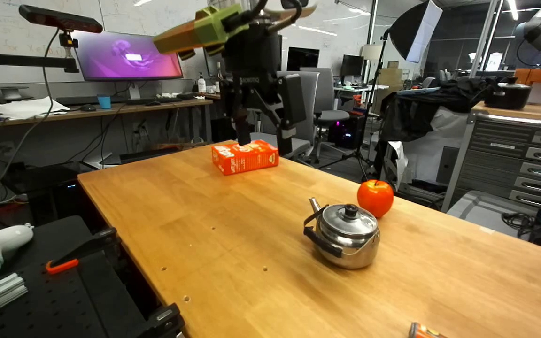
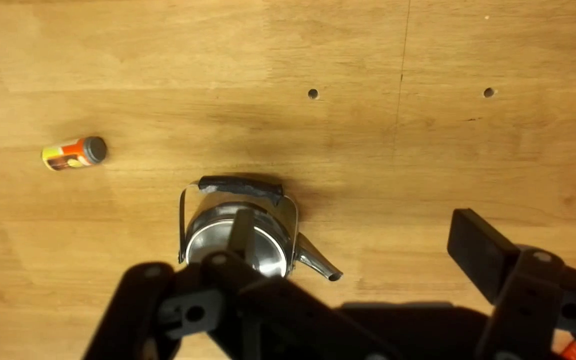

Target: Put the kettle lid on the kettle.

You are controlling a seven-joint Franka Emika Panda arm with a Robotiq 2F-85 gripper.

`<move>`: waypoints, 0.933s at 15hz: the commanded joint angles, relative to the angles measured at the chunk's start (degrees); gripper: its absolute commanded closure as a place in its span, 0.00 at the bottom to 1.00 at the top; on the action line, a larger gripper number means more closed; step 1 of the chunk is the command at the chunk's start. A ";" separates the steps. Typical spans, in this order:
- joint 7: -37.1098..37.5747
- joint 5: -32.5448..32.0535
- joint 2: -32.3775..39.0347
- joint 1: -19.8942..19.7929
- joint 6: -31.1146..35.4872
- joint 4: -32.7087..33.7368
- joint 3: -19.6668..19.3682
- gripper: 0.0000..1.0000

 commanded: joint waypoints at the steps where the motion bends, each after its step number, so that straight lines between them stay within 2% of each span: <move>1: -3.14 3.16 -5.31 0.21 -5.11 0.04 0.62 0.00; 2: -1.48 1.78 -2.04 -0.90 -2.18 0.05 1.26 0.00; 14: -2.12 2.19 -3.92 -0.84 -3.91 -0.02 1.22 0.00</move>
